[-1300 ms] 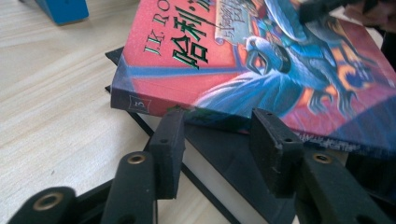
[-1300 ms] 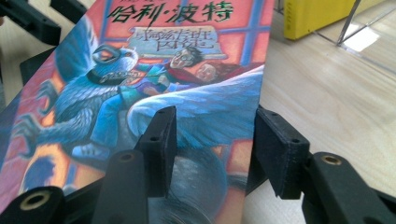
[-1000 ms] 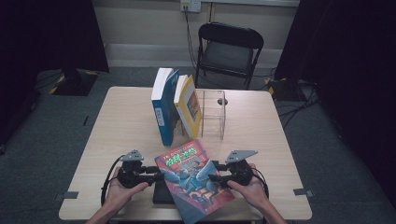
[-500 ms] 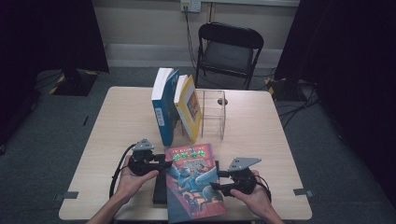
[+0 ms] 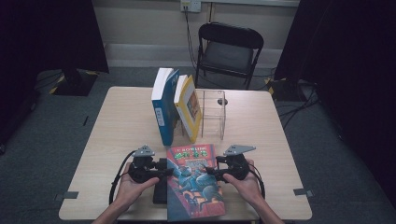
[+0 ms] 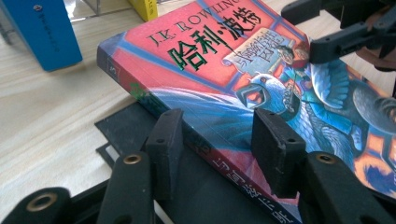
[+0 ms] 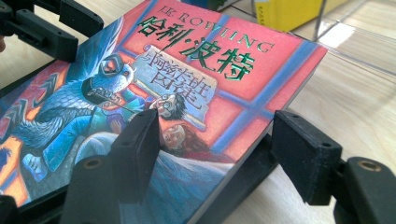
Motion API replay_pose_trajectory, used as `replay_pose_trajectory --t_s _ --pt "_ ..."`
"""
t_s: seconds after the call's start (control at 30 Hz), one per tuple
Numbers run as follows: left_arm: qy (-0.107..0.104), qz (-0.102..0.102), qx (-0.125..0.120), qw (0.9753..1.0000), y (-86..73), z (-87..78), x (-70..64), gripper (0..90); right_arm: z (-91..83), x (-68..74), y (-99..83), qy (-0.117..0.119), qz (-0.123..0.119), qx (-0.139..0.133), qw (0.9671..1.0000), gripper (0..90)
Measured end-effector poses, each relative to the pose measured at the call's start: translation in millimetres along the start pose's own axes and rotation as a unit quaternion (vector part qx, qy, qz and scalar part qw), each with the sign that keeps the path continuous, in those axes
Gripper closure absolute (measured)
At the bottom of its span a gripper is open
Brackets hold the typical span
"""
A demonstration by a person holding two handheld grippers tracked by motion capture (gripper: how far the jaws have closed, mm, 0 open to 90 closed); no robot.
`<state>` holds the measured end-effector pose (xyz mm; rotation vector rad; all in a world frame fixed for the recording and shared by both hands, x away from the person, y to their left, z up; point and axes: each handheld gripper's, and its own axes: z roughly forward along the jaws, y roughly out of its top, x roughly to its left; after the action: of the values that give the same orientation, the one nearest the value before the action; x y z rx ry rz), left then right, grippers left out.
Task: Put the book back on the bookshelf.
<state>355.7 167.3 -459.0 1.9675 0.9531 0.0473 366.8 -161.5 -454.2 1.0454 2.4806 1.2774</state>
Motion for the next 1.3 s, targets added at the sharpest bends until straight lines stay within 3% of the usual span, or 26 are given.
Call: replay_pose_trajectory --t_s 0.33,0.47,0.93,1.0,1.07,1.17,1.3 --pt "0.001 -0.017 -0.005 0.9998 3.8 7.7 2.0 51.6 -9.0 3.4 -8.0 -0.005 0.004 -0.001 1.0 33.8" --pt "-0.006 -0.023 -0.006 0.9997 2.3 9.3 3.4 48.7 -2.7 -3.4 -7.1 -0.011 0.02 -0.007 0.9997 22.6" --pt "-0.004 -0.013 -0.008 0.9999 1.5 10.0 1.2 44.2 10.8 -13.7 0.1 0.015 0.068 0.007 0.9975 20.8" --pt "-0.004 -0.013 -0.008 0.9999 1.4 10.0 1.2 44.2 10.6 -13.3 1.6 0.012 0.064 0.012 0.9978 20.9" --pt "-0.004 -0.013 -0.008 0.9999 1.4 10.0 1.3 44.2 9.7 -11.1 2.5 0.007 0.056 0.01 0.9983 22.8" --pt "-0.004 -0.012 -0.008 0.9999 1.3 9.9 1.4 44.2 4.2 -12.7 3.1 0.001 0.055 -0.007 0.9984 38.2" --pt "-0.003 -0.011 -0.009 0.9999 0.8 10.0 1.1 44.2 2.8 -16.8 2.3 0.012 0.069 -0.015 0.9974 40.9"
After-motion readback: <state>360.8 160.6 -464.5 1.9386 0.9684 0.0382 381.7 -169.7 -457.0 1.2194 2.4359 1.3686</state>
